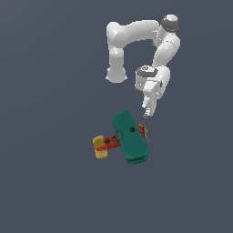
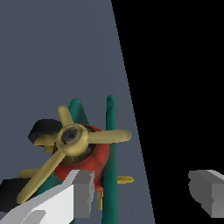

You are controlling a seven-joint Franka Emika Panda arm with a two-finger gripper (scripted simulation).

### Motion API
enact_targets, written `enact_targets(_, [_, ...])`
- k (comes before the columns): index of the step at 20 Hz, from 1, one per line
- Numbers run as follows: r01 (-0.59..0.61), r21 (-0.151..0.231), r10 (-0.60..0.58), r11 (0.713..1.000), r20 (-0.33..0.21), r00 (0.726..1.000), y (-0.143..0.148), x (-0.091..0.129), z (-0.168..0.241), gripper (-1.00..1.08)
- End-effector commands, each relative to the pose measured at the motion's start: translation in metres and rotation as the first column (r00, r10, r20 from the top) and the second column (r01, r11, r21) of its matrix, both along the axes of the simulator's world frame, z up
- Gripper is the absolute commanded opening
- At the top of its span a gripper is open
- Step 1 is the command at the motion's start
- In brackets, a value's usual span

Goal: Pick up the object and move it to a goal position.

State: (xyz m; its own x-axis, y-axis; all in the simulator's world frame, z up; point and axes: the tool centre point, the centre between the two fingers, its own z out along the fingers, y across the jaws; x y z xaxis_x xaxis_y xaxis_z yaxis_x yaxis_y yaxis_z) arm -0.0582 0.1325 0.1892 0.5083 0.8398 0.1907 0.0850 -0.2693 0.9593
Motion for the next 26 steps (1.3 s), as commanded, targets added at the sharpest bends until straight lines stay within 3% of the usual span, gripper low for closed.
enact_targets(1, [0.026, -0.020, -0.026, 0.999, -0.013, 1.000, -0.013, -0.004, -0.012, 0.68])
enact_targets(10, [0.077, -0.059, -0.080, 0.995, -0.039, 0.996, -0.038, -0.013, -0.036, 0.68])
enact_targets(26, [0.106, -0.064, -0.108, 0.992, -0.041, 0.993, -0.049, -0.016, -0.041, 0.68])
